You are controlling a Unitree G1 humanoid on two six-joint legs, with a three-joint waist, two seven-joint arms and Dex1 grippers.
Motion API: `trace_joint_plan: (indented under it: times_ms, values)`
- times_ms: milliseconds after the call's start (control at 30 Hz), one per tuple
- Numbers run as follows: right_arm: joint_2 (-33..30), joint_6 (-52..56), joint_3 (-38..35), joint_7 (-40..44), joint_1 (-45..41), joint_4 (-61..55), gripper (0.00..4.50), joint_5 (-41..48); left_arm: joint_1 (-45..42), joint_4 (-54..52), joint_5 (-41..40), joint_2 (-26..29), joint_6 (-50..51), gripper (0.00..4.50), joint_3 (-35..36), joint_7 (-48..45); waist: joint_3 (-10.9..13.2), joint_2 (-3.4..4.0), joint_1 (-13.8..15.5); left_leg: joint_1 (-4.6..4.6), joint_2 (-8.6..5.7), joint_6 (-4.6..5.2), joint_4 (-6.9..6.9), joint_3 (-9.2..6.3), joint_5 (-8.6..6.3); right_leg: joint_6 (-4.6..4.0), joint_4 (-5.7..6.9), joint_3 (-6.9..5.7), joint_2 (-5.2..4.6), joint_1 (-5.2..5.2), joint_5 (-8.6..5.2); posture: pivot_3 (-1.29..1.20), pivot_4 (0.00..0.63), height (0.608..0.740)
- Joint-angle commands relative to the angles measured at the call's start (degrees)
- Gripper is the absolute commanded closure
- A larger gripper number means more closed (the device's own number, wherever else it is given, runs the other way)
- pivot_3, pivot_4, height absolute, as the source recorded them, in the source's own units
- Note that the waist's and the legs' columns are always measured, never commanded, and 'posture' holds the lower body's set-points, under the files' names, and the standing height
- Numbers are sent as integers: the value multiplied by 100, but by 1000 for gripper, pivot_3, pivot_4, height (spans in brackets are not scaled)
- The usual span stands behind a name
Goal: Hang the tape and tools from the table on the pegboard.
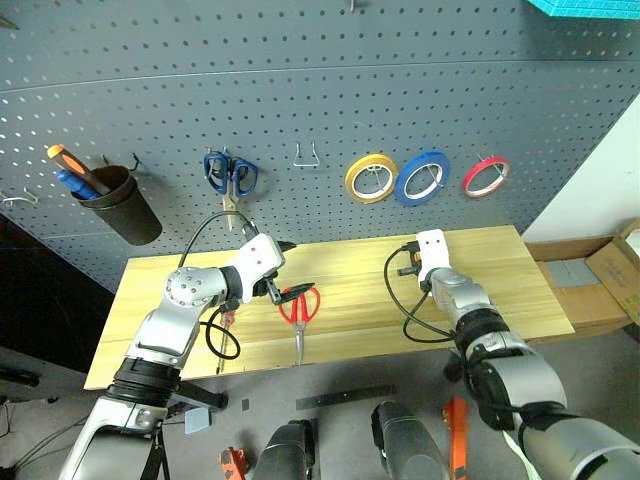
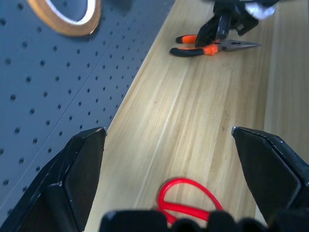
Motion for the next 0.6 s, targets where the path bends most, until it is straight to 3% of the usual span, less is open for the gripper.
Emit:
trace_joint_plan:
  times_ms: [33,133,267,433,600]
  values:
    - [3,1008,-2,215,630,-2125,4109,334,46,-399,-286,0,251,0,274,51,0,0,11,-2,0,0,-2,-2,0,0,0,-1,0,-2,0,-144,168,740]
    - [-63,1679,40,264,966,-3238,3251,426,80,-490,-330,11,417,0,297,40,3,3,16,-5,0,-1,-1,-1,0,0,0,0,0,-6,0,-157,194,740]
    - [-167,2220,75,261,1057,-3809,1878,494,80,-574,-361,-34,674,0,312,141,8,2,10,0,14,0,5,11,0,16,-4,0,8,-4,-10,-148,223,740]
    - [-448,2298,147,321,558,-2971,99,360,171,-824,-469,-110,1188,0,314,306,47,3,11,1,44,0,3,10,0,8,-8,-3,37,-3,-8,-136,261,740]
    - [-532,2024,125,80,-116,-1604,43,214,200,-961,-674,-172,1576,0,432,376,155,-8,5,6,58,1,0,40,0,-1,-7,38,60,-12,-2,-139,291,740]
